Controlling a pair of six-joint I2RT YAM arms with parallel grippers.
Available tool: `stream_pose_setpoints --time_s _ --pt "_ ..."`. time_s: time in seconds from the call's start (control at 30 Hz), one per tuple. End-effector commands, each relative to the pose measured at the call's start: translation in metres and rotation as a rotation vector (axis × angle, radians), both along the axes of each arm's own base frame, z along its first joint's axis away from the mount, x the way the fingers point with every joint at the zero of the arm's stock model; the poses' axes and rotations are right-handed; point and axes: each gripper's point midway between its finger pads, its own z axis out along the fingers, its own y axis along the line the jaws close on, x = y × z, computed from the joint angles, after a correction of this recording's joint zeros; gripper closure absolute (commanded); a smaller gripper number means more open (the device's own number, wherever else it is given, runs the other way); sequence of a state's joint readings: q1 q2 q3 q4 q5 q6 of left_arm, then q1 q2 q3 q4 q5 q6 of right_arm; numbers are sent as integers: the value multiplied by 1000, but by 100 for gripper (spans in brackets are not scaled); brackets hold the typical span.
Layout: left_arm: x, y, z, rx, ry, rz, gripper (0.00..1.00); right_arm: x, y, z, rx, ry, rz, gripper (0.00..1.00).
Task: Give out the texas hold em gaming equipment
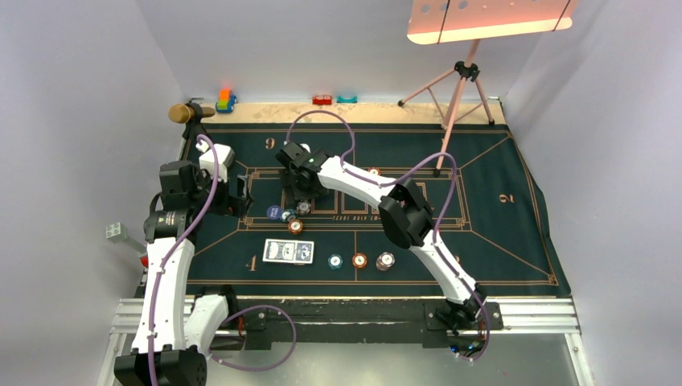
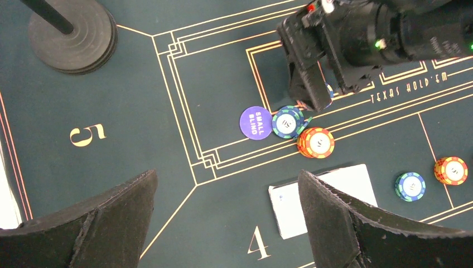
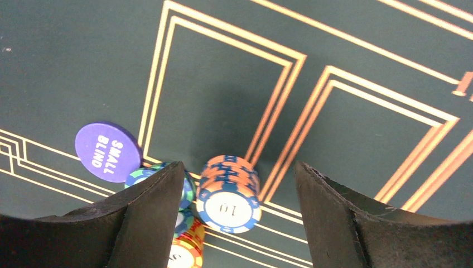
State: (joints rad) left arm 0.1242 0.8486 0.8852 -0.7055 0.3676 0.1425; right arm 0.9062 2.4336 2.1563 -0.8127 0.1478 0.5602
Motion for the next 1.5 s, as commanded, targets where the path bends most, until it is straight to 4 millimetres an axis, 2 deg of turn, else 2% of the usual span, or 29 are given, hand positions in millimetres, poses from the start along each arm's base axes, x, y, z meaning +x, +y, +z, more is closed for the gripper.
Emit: stream_pose_setpoints --time_s 0.0,0.13,0.27,0.33,0.47,0.6,0.7,0.87,1.07,1.23,1.47 --pt "1 0 3 0 -22 -10 0 31 -23 92 58 -158 -53 24" --pt "1 1 3 3 -24 -9 0 15 -57 128 62 -210 -65 24" --pt "1 1 2 5 -23 -10 0 -25 -106 127 30 -191 -81 20" --pt "1 0 2 4 -24 -11 0 -51 -129 113 21 -156 -88 13" --pt "1 1 2 6 -22 -13 0 -100 -172 87 13 -95 -123 7" --pt "2 0 1 4 -20 -14 0 -136 -200 70 20 -44 -145 5" --pt "2 1 1 5 -20 -12 0 -154 -215 60 15 -15 -153 4" --pt "2 1 1 6 -20 -14 0 -176 -225 38 -6 33 -154 2" --pt "2 1 1 5 -16 -9 0 -184 -219 16 -9 71 -154 3" --pt "2 1 1 6 -16 -9 0 -186 -221 2 -28 89 -168 14" --pt "2 1 0 6 -14 -9 0 -186 -222 1 -32 88 -176 33"
